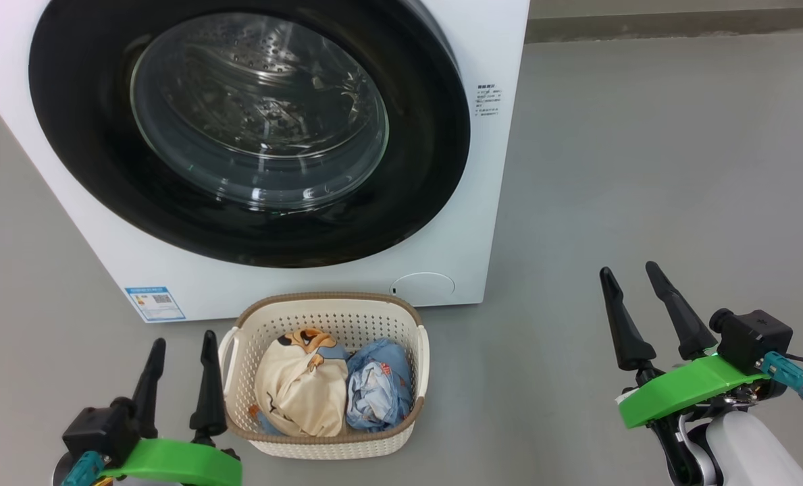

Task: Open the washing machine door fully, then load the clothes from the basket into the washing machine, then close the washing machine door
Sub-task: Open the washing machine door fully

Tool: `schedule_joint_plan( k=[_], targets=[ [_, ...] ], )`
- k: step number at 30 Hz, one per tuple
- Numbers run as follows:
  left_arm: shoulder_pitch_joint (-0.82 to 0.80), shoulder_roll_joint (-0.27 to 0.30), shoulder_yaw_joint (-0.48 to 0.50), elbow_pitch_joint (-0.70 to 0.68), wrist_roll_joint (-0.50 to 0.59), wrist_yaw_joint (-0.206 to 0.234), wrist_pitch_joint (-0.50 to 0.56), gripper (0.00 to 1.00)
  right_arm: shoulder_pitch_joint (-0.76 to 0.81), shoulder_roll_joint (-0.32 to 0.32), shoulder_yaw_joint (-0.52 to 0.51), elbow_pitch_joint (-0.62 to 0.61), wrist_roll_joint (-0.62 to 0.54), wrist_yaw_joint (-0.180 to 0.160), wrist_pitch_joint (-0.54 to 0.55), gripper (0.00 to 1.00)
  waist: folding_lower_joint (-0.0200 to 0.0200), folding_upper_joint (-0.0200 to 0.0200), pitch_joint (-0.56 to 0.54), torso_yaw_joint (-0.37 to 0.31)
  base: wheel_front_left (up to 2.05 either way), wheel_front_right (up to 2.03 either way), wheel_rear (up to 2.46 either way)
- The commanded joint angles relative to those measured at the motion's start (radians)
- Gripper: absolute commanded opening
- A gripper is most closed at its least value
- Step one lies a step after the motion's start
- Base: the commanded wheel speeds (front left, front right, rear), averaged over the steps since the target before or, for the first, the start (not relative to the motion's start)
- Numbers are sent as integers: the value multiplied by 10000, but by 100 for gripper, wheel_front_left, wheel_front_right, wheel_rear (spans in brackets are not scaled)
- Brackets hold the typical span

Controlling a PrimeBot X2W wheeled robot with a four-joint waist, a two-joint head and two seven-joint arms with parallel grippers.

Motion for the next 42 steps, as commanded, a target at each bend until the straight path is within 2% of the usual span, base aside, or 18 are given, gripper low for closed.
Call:
schedule_joint_plan(
  k=[1, 15, 20, 21, 23, 25, 32, 42],
  targets=[
    [-434, 126, 302, -177, 6, -19, -65, 100, -412, -88, 105, -130, 165, 58, -122, 100, 0, 0, 45, 13, 0, 0, 0],
    [-551, 84, 250, -564, 5, 11, -65, 100, -1203, -237, -393, 493, 1097, 58, -122, 100, 0, 0, 662, 215, 0, 0, 0],
    [-692, 73, 184, -809, 90, -14, -65, 100, -1818, -372, -417, 869, 2642, 58, -122, 100, 0, 0, 1040, 380, 0, 0, 0],
    [-711, 72, 170, -840, 100, -20, -65, 100, -1946, -459, -384, 937, 2877, 58, -122, 95, 0, 0, 1107, 407, 0, 0, 0],
    [-752, 70, 146, -873, 135, -32, -65, 100, -2214, -608, -265, 1029, 3363, 58, -122, 42, 0, 0, 1249, 451, 0, 0, 0],
    [-805, 69, 131, -905, 154, -47, -65, 100, -2510, -825, -31, 1083, 3684, 58, -122, 0, 0, 0, 1402, 483, 0, 0, 0],
    [-1103, 67, 95, -1070, 175, -90, -65, 100, -3743, -1364, 435, 1211, 5557, 58, 35, 0, 0, 0, 2029, 606, 0, 0, 0],
    [-1434, 68, 140, -1275, 236, -127, -65, 100, -5791, -1851, 756, 1584, 8441, 58, 1534, 0, 0, 0, 2857, 842, 0, 0, 0]
  ],
)
